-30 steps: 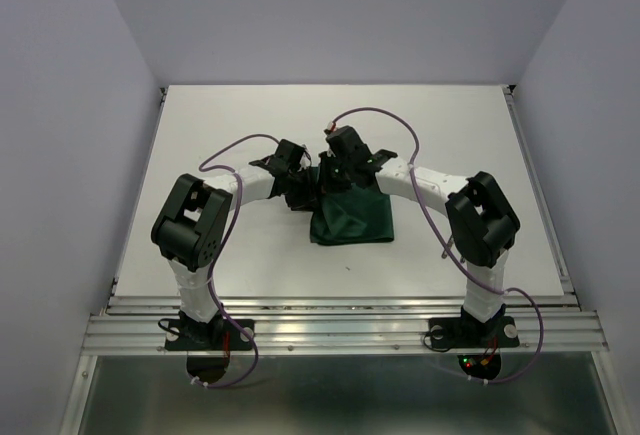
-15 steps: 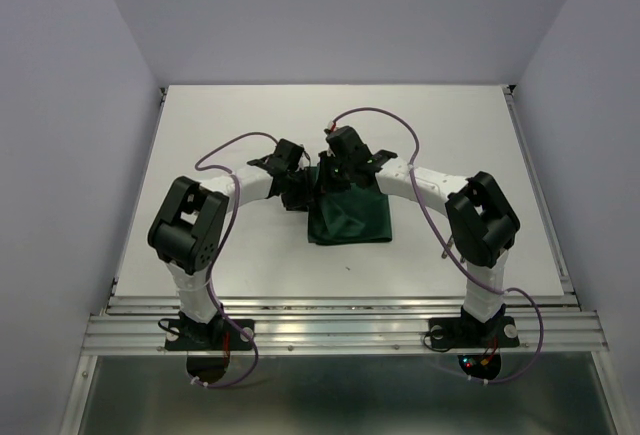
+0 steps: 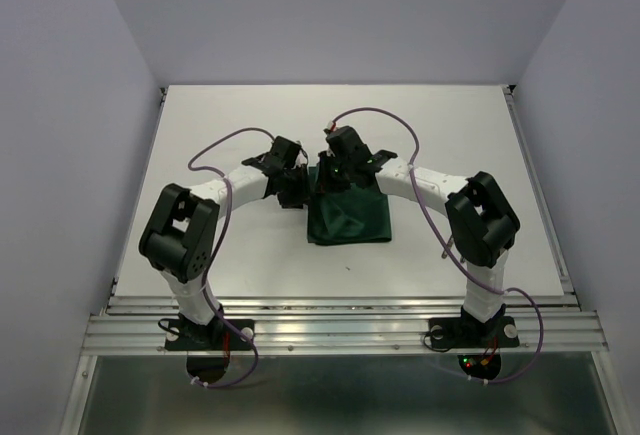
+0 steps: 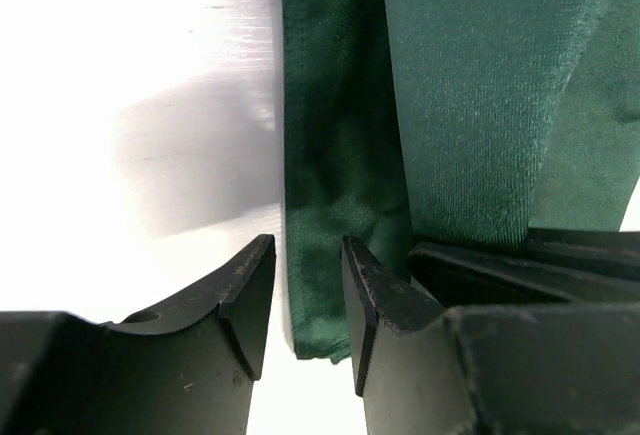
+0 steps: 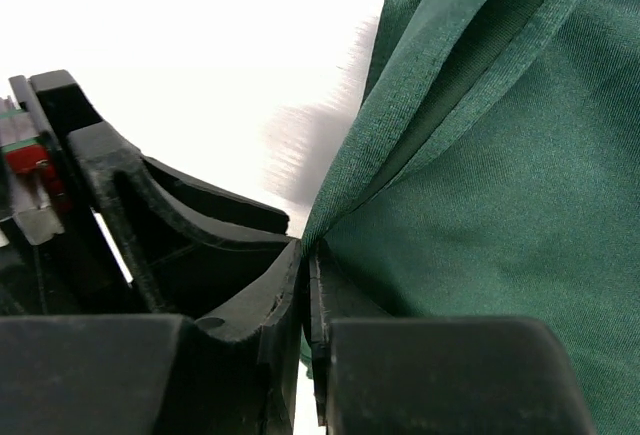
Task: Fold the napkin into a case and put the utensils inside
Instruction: Fold the rectangle-folded napkin at the center of the board.
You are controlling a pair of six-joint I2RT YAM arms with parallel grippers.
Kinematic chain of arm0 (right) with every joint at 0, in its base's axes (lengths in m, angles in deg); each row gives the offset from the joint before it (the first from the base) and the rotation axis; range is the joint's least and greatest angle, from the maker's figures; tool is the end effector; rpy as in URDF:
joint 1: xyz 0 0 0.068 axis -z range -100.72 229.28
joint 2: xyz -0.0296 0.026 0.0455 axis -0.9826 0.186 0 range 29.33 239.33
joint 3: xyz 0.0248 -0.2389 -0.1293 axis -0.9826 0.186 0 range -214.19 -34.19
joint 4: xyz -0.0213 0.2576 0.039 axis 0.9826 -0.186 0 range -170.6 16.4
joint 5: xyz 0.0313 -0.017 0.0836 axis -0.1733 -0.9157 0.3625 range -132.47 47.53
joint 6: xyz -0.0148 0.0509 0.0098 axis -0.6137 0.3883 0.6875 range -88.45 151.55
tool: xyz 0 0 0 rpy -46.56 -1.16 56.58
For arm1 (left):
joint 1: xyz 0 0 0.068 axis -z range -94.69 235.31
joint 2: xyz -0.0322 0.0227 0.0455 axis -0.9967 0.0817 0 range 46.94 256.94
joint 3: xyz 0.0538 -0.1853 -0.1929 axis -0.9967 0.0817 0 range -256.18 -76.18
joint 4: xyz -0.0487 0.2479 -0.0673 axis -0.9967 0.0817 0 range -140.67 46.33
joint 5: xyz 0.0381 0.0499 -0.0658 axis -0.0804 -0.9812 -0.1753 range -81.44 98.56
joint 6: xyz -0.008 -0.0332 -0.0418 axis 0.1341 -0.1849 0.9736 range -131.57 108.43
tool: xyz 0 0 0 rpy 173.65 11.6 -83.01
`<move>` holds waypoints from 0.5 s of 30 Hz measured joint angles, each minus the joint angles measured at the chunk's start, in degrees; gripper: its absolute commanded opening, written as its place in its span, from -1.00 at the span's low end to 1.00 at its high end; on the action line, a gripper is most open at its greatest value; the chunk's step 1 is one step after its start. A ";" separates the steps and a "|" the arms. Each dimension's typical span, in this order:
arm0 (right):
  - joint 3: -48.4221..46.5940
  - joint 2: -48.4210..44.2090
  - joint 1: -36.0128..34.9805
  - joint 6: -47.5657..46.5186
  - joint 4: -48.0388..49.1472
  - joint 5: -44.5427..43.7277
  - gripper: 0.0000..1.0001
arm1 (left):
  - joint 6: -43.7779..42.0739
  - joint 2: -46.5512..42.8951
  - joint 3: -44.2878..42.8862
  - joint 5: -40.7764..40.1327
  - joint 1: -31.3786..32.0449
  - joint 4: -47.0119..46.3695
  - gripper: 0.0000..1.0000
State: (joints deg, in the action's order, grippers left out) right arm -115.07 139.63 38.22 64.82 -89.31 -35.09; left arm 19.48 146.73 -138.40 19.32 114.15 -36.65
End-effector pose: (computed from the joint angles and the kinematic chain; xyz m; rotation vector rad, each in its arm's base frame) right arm 0.3223 0.2869 0.2155 -0.2350 2.4785 0.7489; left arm 0.3151 -0.1811 0.1864 0.0349 2.5748 -0.6576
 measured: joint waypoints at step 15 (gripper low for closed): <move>-0.09 2.73 0.00 -0.04 2.84 6.32 0.18 | 5.46 -12.22 6.14 -7.91 -9.18 2.80 -0.13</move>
State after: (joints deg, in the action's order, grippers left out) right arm -115.16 142.36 38.22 64.78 -86.47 -28.78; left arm 24.94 134.51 -132.25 11.41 104.97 -33.85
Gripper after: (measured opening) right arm 0.599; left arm 0.436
